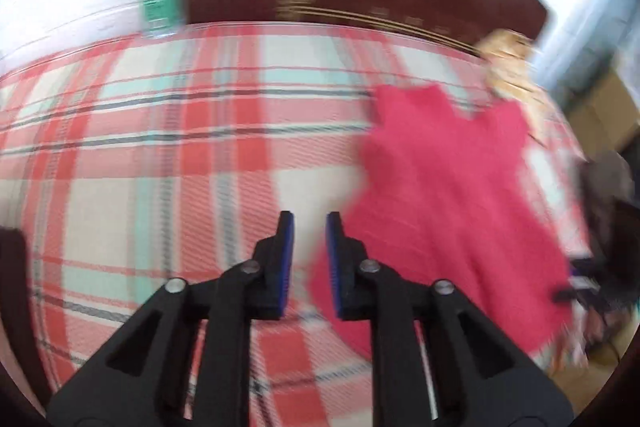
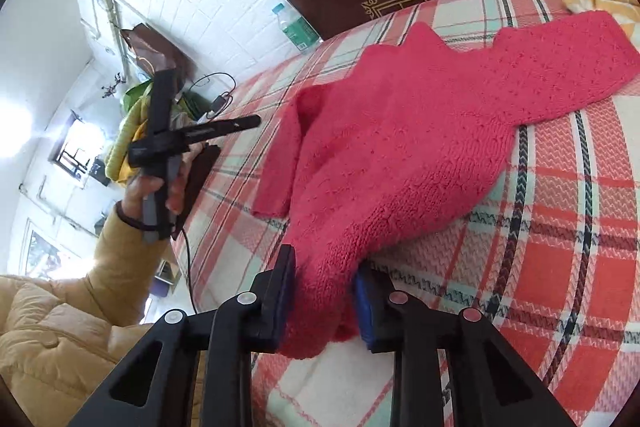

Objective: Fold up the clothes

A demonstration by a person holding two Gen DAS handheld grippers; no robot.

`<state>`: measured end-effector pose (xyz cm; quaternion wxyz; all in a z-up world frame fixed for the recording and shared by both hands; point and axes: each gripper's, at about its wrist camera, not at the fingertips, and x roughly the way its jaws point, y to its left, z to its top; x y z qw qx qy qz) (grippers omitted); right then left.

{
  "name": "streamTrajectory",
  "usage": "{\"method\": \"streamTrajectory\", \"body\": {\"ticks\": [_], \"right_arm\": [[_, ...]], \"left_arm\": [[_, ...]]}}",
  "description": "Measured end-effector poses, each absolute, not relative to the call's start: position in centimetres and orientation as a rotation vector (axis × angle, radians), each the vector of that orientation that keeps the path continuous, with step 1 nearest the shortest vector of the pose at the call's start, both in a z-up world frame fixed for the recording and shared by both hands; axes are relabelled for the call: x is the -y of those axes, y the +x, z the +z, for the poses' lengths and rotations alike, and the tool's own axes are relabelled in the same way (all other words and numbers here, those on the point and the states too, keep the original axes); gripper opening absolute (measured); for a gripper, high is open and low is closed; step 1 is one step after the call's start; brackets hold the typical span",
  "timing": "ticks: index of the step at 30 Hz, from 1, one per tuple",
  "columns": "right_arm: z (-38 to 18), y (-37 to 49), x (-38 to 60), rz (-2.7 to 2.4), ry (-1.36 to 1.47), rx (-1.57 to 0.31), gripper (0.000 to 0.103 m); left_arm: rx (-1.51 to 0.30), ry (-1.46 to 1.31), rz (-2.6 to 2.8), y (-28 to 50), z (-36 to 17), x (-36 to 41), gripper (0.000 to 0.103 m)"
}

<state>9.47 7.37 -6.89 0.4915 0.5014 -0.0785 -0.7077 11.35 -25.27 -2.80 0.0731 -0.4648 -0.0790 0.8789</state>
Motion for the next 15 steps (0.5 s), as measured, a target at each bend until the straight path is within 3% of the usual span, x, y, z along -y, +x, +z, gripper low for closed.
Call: {"method": "streamTrajectory", "body": {"ticks": [1,3,9,12,13,15], "right_arm": [[-7.1,9.6,-7.4,-1.716,1.231,0.189,0.036],[-7.5,9.4,-7.7,-1.706,1.252,0.196,0.041],[-8.3,9.1,-8.4,-1.694,1.278,0.265,0.046],[-8.1,9.2,-7.9,-1.702,1.276,0.262,0.049],[-8.1,9.3,-7.9,-1.704,1.275,0.265,0.049],[-8.1,9.4,-8.3,-1.708,1.274,0.275,0.049]], "left_arm": [[0.185,-1.349,2.607,12.4,-2.7,24.2,0.05],[0.03,-1.299,2.531,14.5,-3.3,21.3,0.075],[-0.261,-1.355,2.441,16.1,-7.5,16.2,0.077],[-0.217,-1.403,2.464,14.9,-8.7,17.2,0.066],[-0.181,-1.399,2.475,14.8,-8.3,17.7,0.047],[-0.085,-1.423,2.504,13.8,-7.6,19.7,0.022]]}}
